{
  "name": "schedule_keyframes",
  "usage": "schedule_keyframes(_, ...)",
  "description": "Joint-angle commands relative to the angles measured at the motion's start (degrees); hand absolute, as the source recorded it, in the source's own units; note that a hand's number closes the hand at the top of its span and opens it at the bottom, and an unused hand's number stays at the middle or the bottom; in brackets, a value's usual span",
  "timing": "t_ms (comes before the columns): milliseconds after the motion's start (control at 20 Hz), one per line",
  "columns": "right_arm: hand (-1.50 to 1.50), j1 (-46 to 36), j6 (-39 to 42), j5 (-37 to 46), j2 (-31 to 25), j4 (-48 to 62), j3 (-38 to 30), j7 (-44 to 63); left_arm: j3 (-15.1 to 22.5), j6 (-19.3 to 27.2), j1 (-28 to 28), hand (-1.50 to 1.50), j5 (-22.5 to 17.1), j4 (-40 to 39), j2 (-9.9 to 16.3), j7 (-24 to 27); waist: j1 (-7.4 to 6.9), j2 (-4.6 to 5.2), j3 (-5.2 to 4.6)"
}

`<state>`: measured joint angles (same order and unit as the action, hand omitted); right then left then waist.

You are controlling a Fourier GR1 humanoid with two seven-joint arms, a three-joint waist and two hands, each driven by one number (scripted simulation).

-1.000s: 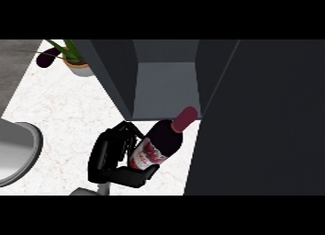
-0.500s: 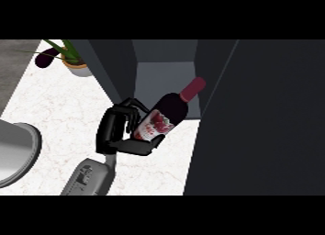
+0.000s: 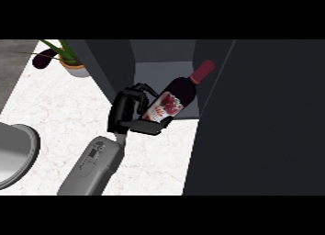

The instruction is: Pick up the wine, place it into the cabinet and close the cabinet

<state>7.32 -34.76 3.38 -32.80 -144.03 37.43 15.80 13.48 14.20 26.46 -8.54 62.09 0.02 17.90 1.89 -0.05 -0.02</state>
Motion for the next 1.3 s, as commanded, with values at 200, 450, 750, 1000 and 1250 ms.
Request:
schedule_keyframes(200, -1.50, 4.33, 0.79, -1.24, -1.54, -12.77, 0.53, 2.21, 0.03, 1.44, 9.91, 1.50, -6.49, -13.73, -0.02, 4.74, 1.12, 0.23, -0.05)
schedule_keyframes(450, -1.50, 3.63, 2.06, -3.70, -0.64, -9.27, -1.02, 0.22, 1.22, 2.46, 15.16, 1.50, -11.41, -20.63, -0.02, 6.90, 0.52, 0.37, -0.01)
schedule_keyframes(750, -1.50, 5.49, 2.53, -4.10, -0.12, -8.01, 0.50, -3.62, 2.67, 5.85, 21.67, 1.50, -14.26, -29.39, -0.02, 8.56, 2.20, 0.61, 0.01)
schedule_keyframes(1000, -1.50, 6.82, 3.72, -4.90, -0.62, -8.56, 1.37, -5.88, 4.29, 8.43, 26.29, 1.50, -13.60, -35.60, -0.02, 5.78, 3.01, 0.72, 0.04)
schedule_keyframes(1250, -1.50, 7.77, 4.29, -5.93, 0.14, -6.88, 1.11, -7.19, 0.54, 7.82, 29.22, 1.50, -16.75, -40.77, -0.02, 6.85, 2.71, 0.93, 0.02)
